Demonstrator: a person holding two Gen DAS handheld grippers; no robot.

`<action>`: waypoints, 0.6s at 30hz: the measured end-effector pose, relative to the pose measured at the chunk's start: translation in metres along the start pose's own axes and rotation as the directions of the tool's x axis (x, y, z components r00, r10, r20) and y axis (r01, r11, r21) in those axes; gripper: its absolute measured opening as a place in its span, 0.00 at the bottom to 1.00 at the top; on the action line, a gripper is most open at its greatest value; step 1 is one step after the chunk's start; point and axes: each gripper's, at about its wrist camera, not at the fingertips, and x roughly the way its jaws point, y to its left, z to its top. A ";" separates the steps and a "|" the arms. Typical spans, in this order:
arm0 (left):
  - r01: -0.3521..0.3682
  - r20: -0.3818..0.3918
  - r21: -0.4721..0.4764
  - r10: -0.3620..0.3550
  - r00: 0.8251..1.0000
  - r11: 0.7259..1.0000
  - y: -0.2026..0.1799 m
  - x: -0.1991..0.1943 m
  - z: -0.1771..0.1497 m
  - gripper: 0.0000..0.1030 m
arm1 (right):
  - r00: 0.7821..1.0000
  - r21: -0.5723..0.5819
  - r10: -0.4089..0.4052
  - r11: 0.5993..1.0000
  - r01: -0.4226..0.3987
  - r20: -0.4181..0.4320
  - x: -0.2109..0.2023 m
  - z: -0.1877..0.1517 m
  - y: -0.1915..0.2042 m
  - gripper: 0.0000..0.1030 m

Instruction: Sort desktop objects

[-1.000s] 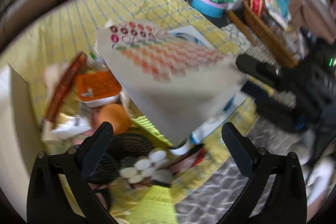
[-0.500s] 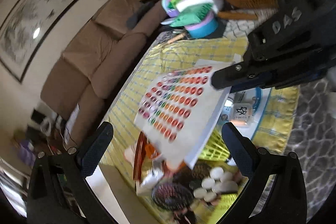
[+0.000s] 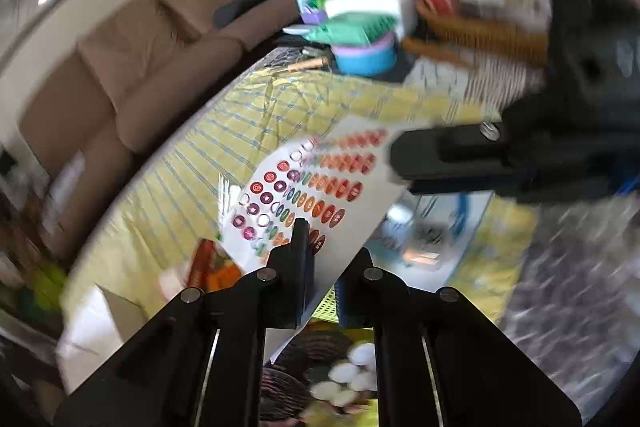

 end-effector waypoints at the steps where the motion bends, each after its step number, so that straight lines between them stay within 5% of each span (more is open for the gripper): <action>1: 0.033 0.001 -0.048 -0.033 0.999 0.998 0.009 -0.004 0.001 0.10 | 0.999 0.001 0.016 1.000 -0.016 0.028 -0.005 0.001 0.002 0.52; 3: 0.117 0.022 -0.170 -0.114 0.993 0.979 0.032 -0.014 0.001 0.10 | 0.996 0.009 0.037 0.999 -0.037 0.077 -0.016 0.004 0.005 0.58; 5: 0.208 0.066 -0.302 -0.197 0.978 0.930 0.048 -0.026 0.004 0.09 | 0.994 0.020 0.040 0.999 -0.042 0.106 -0.024 0.005 0.004 0.58; 7: 0.320 0.138 -0.439 -0.288 0.947 0.840 0.077 -0.035 0.006 0.08 | 0.993 0.041 0.033 0.998 -0.038 0.111 -0.026 0.004 0.002 0.58; 10: 0.475 0.285 -0.582 -0.381 0.879 0.660 0.121 -0.054 -0.010 0.08 | 0.998 0.088 0.048 0.995 -0.052 0.050 -0.010 -0.009 -0.006 0.58; 15: 0.614 0.463 -0.650 -0.408 0.787 0.447 0.172 -0.077 -0.040 0.07 | 0.990 0.123 0.115 0.987 -0.104 -0.084 0.027 -0.048 0.004 0.59; 18: 0.674 0.555 -0.649 -0.387 0.737 0.353 0.187 -0.098 -0.069 0.07 | 0.978 0.111 0.167 0.982 -0.154 -0.121 0.042 -0.070 0.023 0.64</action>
